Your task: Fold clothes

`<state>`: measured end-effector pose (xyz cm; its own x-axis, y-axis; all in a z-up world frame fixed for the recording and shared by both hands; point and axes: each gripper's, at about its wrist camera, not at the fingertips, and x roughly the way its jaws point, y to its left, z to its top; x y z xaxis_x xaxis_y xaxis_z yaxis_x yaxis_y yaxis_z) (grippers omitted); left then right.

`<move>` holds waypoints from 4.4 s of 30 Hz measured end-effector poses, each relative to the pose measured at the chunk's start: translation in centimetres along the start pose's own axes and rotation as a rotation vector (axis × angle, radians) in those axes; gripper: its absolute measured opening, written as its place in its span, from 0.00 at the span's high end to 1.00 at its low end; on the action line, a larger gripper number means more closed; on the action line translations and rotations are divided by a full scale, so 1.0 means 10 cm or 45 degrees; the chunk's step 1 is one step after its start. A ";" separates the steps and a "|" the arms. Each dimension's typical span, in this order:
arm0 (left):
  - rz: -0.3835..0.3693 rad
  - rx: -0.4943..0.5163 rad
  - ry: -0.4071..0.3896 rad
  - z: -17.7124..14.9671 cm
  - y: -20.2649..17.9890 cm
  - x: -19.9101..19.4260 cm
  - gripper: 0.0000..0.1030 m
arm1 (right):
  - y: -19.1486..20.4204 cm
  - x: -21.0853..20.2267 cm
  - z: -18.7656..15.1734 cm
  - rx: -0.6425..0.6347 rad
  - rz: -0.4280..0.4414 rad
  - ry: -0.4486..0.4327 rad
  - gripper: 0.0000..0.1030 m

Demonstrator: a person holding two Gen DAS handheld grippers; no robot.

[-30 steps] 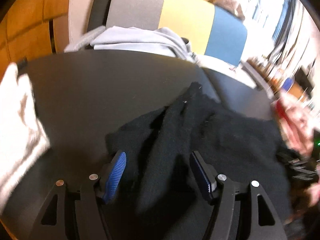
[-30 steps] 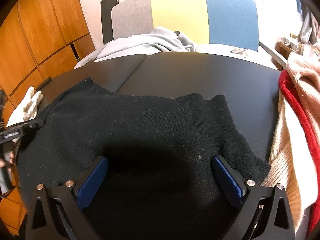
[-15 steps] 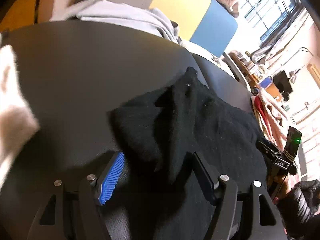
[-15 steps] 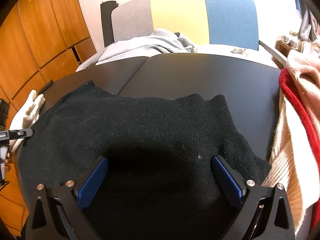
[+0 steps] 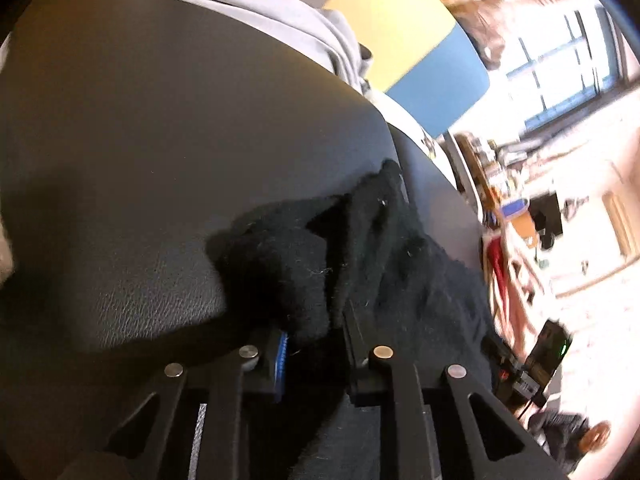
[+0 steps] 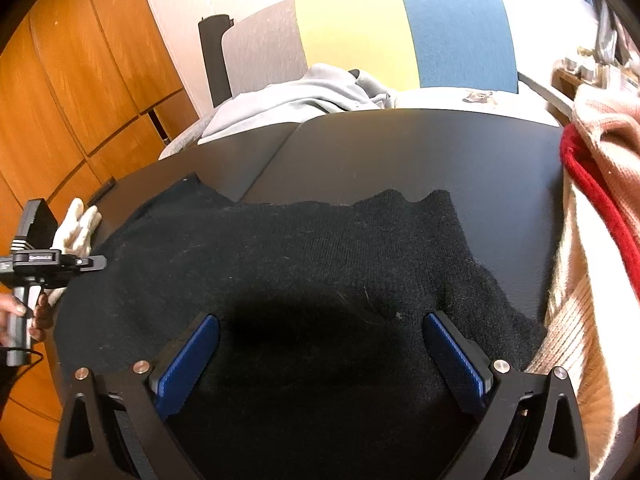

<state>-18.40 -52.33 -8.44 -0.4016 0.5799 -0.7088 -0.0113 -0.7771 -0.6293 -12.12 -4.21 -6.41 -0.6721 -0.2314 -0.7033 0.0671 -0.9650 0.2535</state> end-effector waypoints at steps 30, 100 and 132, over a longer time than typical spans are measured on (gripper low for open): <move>-0.266 0.005 -0.142 0.21 -0.41 -0.75 0.86 | 0.37 0.00 -0.28 -0.761 0.248 0.386 0.00; 0.601 0.448 0.834 -0.21 -2.66 1.48 0.27 | 0.08 -0.12 -0.33 -0.547 0.404 0.115 0.00; -0.517 0.070 0.201 0.25 -1.18 -0.43 0.87 | 0.23 0.10 -0.11 -0.655 0.315 0.131 0.00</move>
<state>-18.79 -46.23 2.85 -0.2095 0.8682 -0.4499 -0.1899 -0.4875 -0.8522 -11.85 -6.82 -7.29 -0.5172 -0.4434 -0.7320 0.5802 -0.8105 0.0811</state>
